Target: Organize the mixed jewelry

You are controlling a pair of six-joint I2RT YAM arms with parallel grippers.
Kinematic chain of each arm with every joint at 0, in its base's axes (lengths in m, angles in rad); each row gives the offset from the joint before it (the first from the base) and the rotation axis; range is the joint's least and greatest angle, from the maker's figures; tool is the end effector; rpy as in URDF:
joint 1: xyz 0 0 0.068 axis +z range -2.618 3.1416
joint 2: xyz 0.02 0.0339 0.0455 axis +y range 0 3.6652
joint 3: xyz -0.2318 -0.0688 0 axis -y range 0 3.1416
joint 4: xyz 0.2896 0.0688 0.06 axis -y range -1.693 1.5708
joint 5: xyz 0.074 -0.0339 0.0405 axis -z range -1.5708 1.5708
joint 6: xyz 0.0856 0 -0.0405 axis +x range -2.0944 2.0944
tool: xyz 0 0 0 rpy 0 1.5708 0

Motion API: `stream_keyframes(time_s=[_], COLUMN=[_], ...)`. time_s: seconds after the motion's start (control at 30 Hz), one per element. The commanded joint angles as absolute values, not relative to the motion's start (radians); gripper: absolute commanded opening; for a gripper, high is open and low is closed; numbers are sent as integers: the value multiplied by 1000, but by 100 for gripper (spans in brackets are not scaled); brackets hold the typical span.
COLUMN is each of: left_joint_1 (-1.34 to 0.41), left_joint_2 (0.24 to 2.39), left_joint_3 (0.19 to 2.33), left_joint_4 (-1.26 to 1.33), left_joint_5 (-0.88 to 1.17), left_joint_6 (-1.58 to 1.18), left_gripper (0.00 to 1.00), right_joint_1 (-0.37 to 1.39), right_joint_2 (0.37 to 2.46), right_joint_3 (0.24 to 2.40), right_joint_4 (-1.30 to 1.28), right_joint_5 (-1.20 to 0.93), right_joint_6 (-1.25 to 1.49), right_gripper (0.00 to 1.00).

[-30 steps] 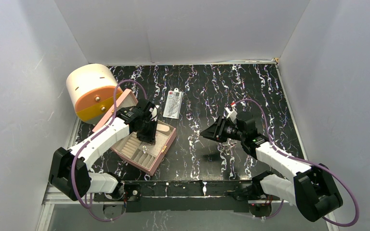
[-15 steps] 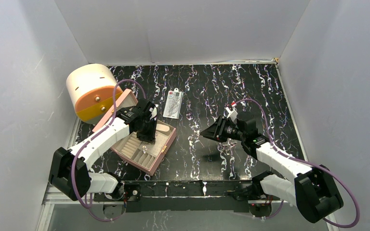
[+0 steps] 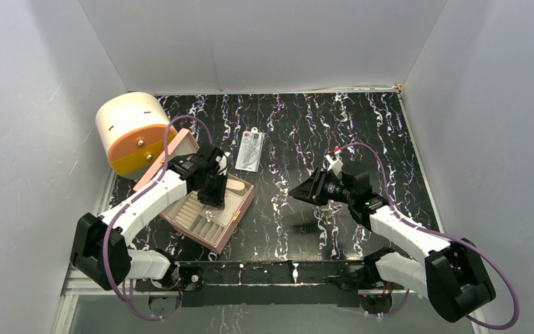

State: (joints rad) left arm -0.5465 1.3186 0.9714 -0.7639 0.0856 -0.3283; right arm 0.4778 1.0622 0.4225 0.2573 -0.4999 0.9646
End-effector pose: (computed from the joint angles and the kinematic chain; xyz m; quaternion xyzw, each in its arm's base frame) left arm 0.2743 -0.1754 0.1531 0.1156 0.9660 -0.1342 0.1885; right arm 0.2596 0.1807 0.1356 0.0591 0.8126 0.5121 0.2721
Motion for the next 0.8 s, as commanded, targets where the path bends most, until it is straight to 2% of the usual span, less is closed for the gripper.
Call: stream_keyframes(time_s=[0.0,0.77], left_joint_1=[-543,-543], left_joint_2=[1313,1315], left_joint_3=[981,963], left_joint_4=[-810,-761], left_joint_5=[47,25], left_joint_6=[-321,-357], left_gripper=[8,7], right_joint_1=[477,477], right_joint_2=[1061,1067], right_joint_3=[435,430], right_joint_4=[304,306], right_joint_5=[-510,-509], right_joint_6=[963,958], right_gripper=[45,45])
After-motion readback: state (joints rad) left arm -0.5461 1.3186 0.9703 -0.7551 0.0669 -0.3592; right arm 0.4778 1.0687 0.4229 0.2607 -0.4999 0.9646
